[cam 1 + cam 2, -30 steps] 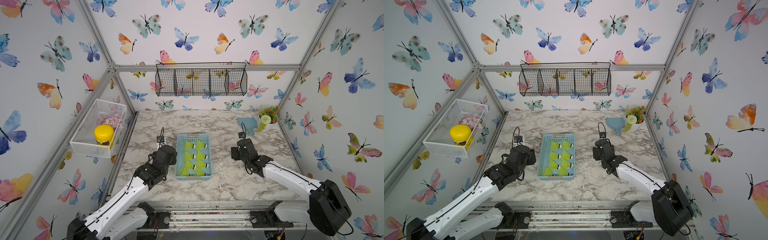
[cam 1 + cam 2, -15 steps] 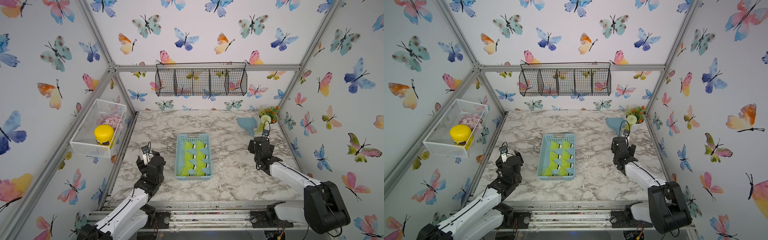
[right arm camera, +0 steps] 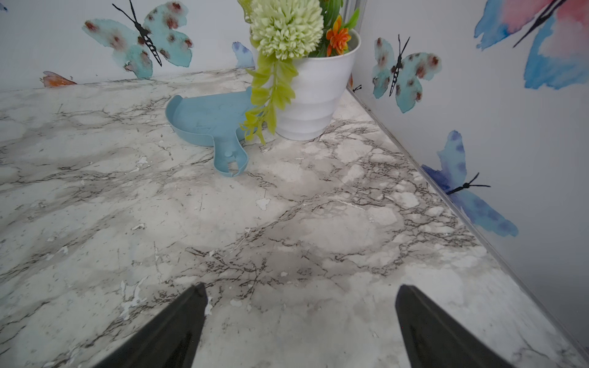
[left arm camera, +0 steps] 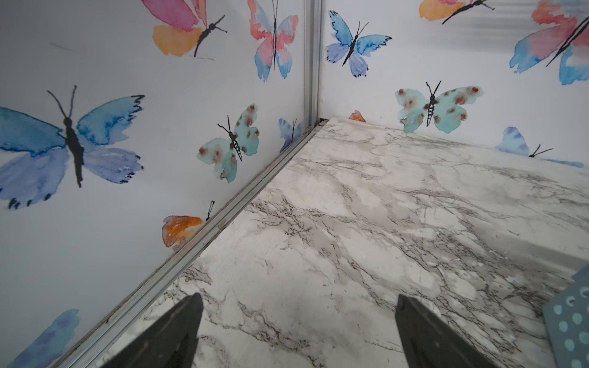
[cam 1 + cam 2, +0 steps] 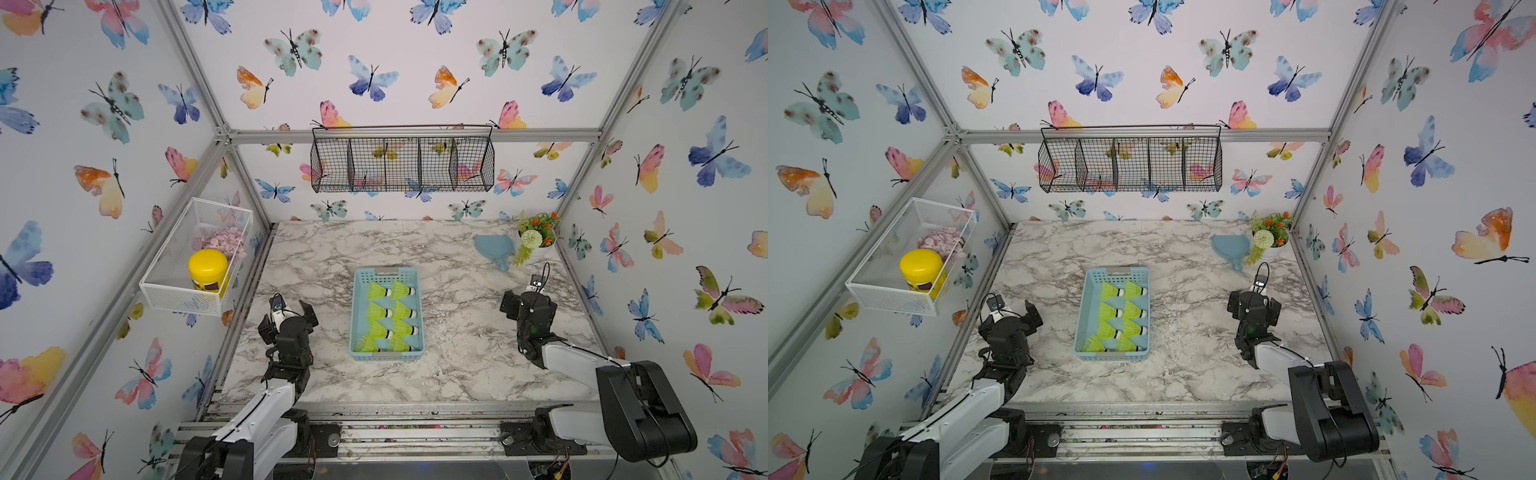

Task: Put the shuttlecocks into the storage box
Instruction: Reset both arms

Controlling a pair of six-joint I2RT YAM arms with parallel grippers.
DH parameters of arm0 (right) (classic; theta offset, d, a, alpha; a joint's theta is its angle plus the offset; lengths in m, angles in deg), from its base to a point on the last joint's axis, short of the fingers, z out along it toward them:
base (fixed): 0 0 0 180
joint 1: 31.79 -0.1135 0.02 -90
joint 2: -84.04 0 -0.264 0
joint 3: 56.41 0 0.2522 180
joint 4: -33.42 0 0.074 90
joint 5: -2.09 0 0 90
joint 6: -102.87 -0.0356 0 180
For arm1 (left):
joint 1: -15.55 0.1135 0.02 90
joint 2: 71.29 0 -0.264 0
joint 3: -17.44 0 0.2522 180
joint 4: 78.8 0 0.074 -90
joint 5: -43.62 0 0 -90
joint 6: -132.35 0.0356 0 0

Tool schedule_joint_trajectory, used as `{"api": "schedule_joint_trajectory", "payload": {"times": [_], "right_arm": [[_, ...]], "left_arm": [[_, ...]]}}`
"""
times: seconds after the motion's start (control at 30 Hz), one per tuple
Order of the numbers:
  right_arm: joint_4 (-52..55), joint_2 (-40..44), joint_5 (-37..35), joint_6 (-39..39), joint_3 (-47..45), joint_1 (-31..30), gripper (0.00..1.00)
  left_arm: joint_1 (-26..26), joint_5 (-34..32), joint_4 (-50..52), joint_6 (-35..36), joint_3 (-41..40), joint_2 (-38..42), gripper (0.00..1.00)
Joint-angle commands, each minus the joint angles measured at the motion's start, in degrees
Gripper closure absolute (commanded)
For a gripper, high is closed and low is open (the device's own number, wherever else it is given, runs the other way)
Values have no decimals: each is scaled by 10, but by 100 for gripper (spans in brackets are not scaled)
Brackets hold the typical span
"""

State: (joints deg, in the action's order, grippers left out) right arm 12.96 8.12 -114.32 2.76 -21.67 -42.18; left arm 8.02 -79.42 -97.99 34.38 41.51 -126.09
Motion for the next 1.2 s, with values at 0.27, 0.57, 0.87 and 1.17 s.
{"api": "schedule_joint_trajectory", "payload": {"times": [0.27, 0.57, 0.87, 1.17], "right_arm": [[-167, -33, 64, 58, -40, 21, 0], [-277, -89, 108, 86, -51, 28, 0], [-395, -149, 125, 92, -84, 29, 1], [-355, -144, 127, 91, -70, 30, 0]], "left_arm": [[26, 116, -168, 33, -23, -64, 1], [42, 187, -258, 46, -24, -133, 1], [45, 245, -294, 64, -10, -202, 1], [46, 245, -300, 64, 10, -257, 2]]}}
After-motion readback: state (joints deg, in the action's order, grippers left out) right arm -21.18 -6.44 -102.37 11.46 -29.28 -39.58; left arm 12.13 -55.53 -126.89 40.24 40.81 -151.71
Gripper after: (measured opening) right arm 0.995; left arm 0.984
